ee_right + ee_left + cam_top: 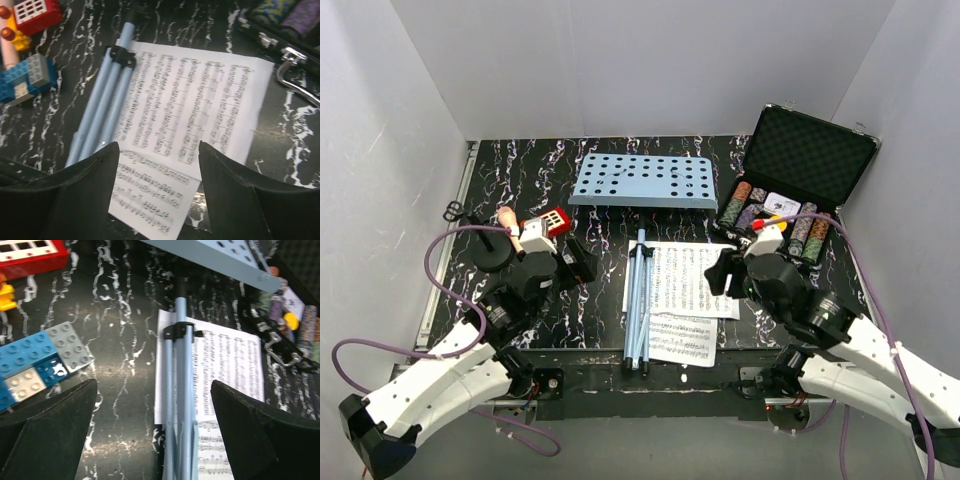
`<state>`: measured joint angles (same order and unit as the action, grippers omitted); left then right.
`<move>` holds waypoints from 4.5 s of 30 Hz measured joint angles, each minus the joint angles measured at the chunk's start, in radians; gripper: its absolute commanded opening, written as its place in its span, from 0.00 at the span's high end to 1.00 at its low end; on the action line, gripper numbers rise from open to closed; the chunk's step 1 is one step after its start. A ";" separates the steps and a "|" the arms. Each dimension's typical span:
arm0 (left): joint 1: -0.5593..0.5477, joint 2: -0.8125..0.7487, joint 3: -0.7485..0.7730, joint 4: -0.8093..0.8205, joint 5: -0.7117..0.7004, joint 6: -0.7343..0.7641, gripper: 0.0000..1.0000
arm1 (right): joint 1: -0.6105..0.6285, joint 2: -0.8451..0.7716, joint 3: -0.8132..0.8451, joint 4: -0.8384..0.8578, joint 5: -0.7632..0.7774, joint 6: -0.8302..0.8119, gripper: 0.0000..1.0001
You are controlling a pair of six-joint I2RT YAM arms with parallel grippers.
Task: Pack up the instrument practice props
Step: Pick up the sheet music from the center of the board.
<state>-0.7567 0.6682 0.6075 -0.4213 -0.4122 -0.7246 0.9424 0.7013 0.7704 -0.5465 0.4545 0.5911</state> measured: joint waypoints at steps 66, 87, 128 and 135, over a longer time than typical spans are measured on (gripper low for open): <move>0.000 0.220 -0.143 0.198 0.329 -0.124 0.07 | -0.017 0.037 -0.156 -0.449 -0.218 0.586 0.99; 0.000 0.225 -0.145 0.218 0.344 -0.121 0.08 | -0.059 -0.035 -0.335 -0.258 -0.260 0.718 0.99; 0.000 0.141 -0.182 0.129 0.266 -0.150 0.06 | 0.047 -0.191 -0.232 -0.390 -0.146 0.978 0.40; 0.000 0.150 -0.182 0.134 0.267 -0.150 0.06 | 0.037 -0.158 -0.150 -0.418 -0.010 0.884 0.16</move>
<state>-0.7570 0.8181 0.4252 -0.2878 -0.1455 -0.8742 0.9798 0.5438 0.6201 -0.9646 0.4442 1.4754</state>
